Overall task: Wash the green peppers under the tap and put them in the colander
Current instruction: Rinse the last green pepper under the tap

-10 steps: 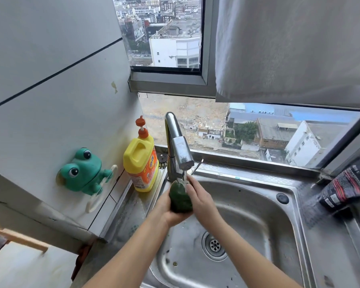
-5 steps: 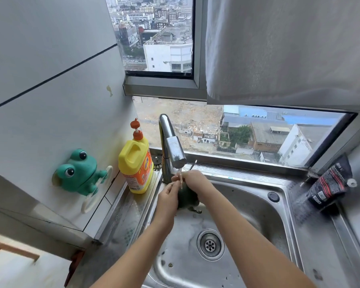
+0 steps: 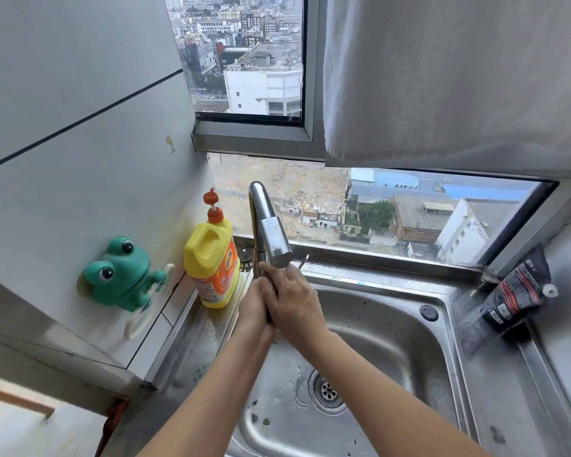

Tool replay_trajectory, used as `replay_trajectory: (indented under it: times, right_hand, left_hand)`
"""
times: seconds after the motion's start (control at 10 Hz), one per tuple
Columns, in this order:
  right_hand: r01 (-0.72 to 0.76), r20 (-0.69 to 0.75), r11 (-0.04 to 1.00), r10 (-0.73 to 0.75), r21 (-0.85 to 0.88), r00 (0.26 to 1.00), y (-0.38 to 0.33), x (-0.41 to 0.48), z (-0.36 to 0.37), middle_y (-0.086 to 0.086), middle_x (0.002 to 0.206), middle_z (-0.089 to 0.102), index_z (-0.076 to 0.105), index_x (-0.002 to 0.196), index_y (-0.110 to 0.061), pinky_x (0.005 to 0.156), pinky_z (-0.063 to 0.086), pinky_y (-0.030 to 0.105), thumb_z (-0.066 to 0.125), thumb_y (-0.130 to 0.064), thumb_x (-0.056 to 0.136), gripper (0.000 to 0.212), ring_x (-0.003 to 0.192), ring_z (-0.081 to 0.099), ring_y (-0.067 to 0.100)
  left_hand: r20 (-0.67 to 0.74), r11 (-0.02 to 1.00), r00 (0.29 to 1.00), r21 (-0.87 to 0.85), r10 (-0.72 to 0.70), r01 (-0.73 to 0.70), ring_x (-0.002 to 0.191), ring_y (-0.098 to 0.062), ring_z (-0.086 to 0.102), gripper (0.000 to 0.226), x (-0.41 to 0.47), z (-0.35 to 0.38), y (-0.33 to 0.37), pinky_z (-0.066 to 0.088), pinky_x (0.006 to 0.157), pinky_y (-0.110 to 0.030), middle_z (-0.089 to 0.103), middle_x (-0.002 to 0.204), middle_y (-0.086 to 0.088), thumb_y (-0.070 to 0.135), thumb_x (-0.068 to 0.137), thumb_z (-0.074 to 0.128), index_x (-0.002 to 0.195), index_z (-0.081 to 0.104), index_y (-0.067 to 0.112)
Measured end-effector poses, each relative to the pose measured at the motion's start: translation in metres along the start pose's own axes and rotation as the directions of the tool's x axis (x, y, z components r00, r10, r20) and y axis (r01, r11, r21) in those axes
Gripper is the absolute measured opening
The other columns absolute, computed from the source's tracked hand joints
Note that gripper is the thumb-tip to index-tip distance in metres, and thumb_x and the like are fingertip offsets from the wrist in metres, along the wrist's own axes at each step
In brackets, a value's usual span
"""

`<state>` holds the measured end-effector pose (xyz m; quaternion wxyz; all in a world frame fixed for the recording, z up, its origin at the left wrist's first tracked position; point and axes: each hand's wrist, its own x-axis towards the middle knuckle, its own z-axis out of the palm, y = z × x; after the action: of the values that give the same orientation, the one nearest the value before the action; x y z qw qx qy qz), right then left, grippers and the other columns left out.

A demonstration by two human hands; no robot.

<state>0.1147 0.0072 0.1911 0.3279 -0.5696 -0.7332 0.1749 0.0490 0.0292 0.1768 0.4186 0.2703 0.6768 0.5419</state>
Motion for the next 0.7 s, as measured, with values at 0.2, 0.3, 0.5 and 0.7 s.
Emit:
replay_trajectory:
  times: [0.2,0.3,0.5,0.7]
  right_hand:
    - [-0.599,0.309,0.562,0.529,0.571,0.79,-0.01,0.033,-0.026,0.012,0.09,0.068,0.061,0.09,-0.007,0.071,0.051,0.025,0.048,-0.02,0.095,0.019,0.086,0.065,0.025]
    - [-0.525,0.315,0.233,0.582,0.819,0.75,-0.01,0.034,-0.017,0.001,0.061,0.062,0.057,0.07,-0.014,0.059,0.05,0.025,0.054,-0.02,0.086,0.018,0.057,0.058,0.014]
    - [-0.185,-0.266,0.779,0.411,0.599,0.872,-0.005,0.014,0.015,-0.008,0.081,0.056,0.06,0.082,-0.021,0.073,0.04,0.027,0.048,-0.028,0.083,0.014,0.078,0.049,0.011]
    - [0.295,-0.337,0.955,-0.275,0.008,0.901,0.016,0.006,0.006,0.014,0.102,0.059,0.062,0.096,0.002,0.085,0.039,0.027,0.046,-0.021,0.086,0.03,0.093,0.05,0.024]
  left_hand:
    - [0.147,0.947,0.936,-0.031,0.32,-0.319,0.095,-0.015,0.057,0.036,-0.023,-0.009,-0.006,0.045,0.076,-0.012,0.059,0.103,-0.004,0.037,0.096,0.047,0.114,0.05,0.005]
    - [0.17,0.897,0.889,0.052,0.426,-0.439,0.109,-0.021,0.054,0.048,-0.014,-0.007,0.001,0.044,0.094,-0.029,0.057,0.114,-0.009,0.045,0.093,0.045,0.12,0.05,0.006]
    - [0.3,0.99,0.945,0.011,0.131,-0.14,0.062,-0.014,0.055,0.026,-0.003,-0.008,0.025,0.042,0.05,-0.016,0.061,0.061,0.004,0.022,0.097,0.048,0.086,0.063,0.004]
    - [0.436,0.917,0.849,-0.114,-0.3,0.383,0.065,-0.018,0.063,0.032,-0.006,-0.015,0.039,0.054,0.056,-0.026,0.066,0.06,-0.005,0.026,0.1,0.039,0.079,0.06,0.014]
